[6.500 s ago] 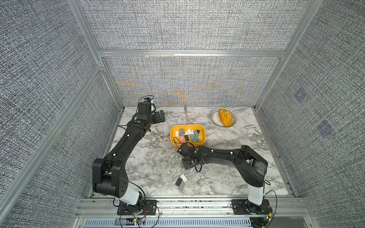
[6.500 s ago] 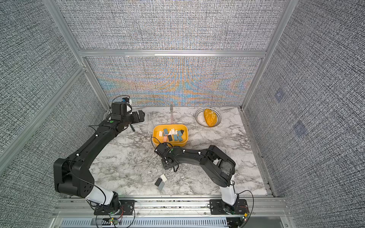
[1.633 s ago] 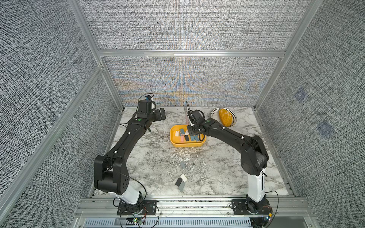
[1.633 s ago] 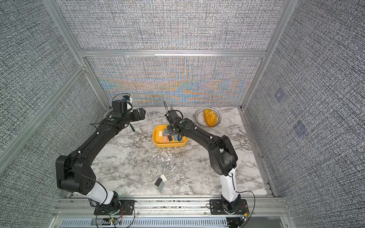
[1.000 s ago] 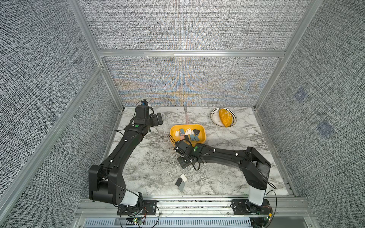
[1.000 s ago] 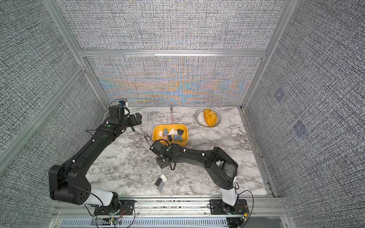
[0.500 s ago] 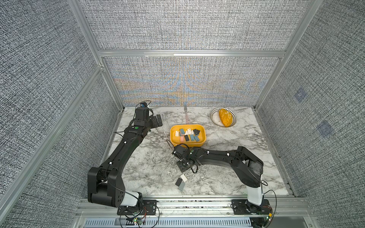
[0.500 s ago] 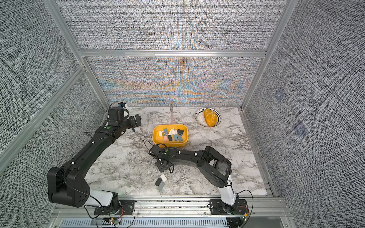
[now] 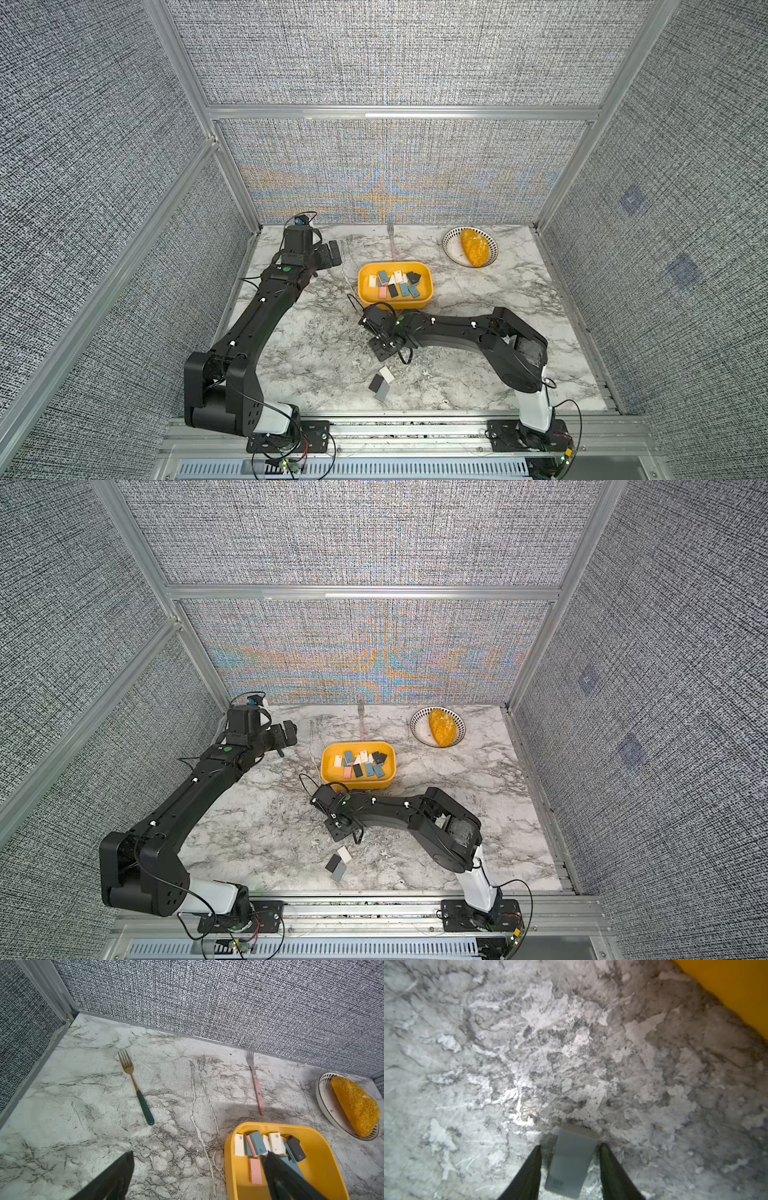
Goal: Put the eraser in the storage box
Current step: Pick up the eraser from the center of the board, then place the eraser in the storage box.
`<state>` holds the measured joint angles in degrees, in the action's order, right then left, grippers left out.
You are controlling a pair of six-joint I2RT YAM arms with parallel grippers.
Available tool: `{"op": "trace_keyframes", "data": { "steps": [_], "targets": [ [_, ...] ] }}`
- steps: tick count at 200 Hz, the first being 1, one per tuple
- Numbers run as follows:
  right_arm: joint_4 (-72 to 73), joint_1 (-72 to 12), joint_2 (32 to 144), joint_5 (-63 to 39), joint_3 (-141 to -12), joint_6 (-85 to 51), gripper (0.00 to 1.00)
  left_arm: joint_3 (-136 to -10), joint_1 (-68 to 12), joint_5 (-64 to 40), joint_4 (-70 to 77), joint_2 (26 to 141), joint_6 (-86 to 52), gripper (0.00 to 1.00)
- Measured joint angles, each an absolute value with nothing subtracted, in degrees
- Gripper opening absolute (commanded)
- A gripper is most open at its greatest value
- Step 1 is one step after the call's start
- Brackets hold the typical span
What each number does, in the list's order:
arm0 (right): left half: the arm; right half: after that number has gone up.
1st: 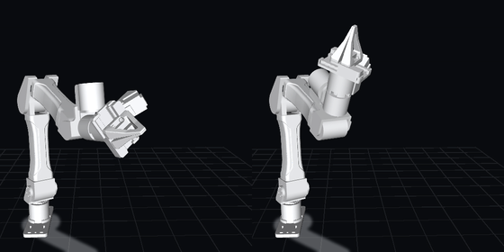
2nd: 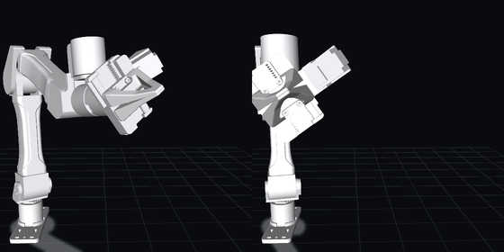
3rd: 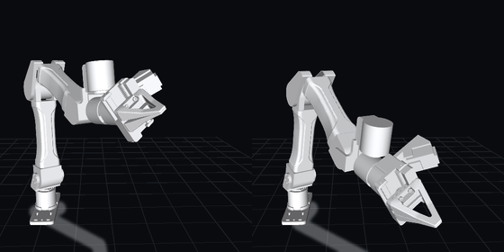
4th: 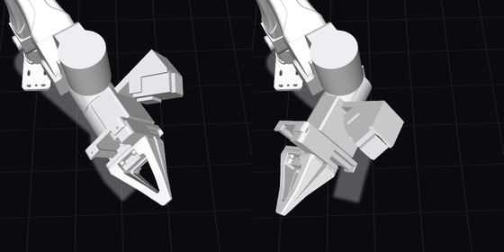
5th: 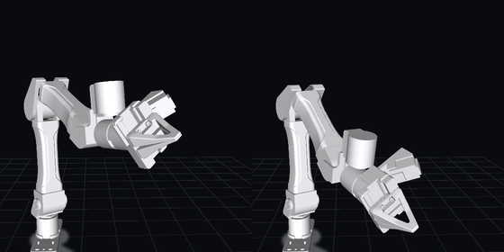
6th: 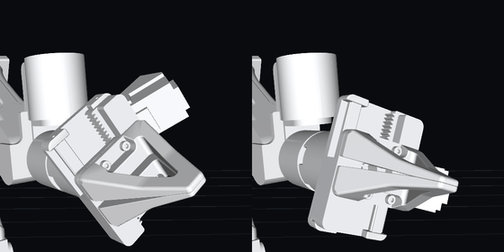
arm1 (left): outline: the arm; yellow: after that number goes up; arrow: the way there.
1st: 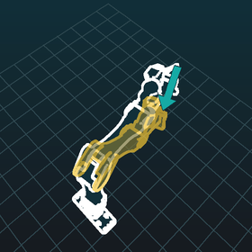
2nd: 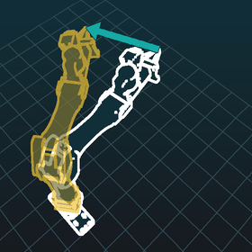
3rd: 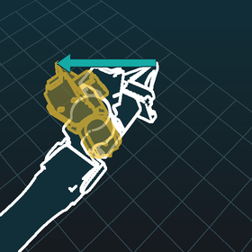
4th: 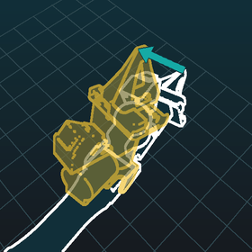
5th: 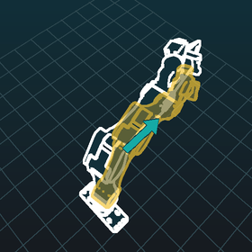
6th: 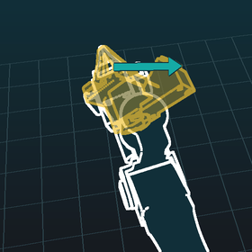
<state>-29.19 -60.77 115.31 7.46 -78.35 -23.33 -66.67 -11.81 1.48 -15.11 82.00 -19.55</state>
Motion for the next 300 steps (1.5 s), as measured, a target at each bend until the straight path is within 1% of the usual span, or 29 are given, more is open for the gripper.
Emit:
{"op": "trace_keyframes", "data": {
  "steps": [13,42,95,122,151,183,210,258,300],
  "targets": [
    [-28.91,-60.77,115.33,7.46,-78.35,-23.33,0.26,-66.67,-11.75,1.48,-15.11,82.0,-19.55,1.0],
    [-28.91,-60.77,115.26,7.51,-78.5,-23.2,0.2,-66.67,-11.73,1.43,-15.11,82.0,-19.55,1.0],
    [-31.27,-59.88,114.19,9.96,-82.46,-22.9,0.2,-66.67,-11.68,1.3,-15.11,82.0,-19.55,1.0],
    [-31.88,-58.02,112.92,12.45,-88.09,-22.02,0.2,-66.67,-11.57,1.26,-15.11,82.02,-19.57,1.0],
    [-31.44,-53.69,113.58,14.57,-95.83,-19.97,0.2,-67.09,-11.6,0.58,-15.07,82.41,-19.81,1.0],
    [-30.61,-48.49,118.1,14.74,-103.15,-16.86,0.2,-69.47,-11.57,-0.1,-14.94,82.76,-19.94,1.0],
    [-30.24,-45.84,123.46,13.28,-108.6,-14.35,0.2,-70.41,-11.44,-0.62,-14.22,82.76,-19.92,1.0],
    [-29.63,-43.77,131.85,10.44,-115.92,-11.9,0.2,-70.5,-11.09,-1.76,-14.39,84.75,-19.92,1.0],
    [-28.84,-43.38,136.0,8.51,-118.3,-11.27,0.21,-72.01,-10.98,-2.52,-14.48,86.46,-19.92,1.0]
  ]
}}
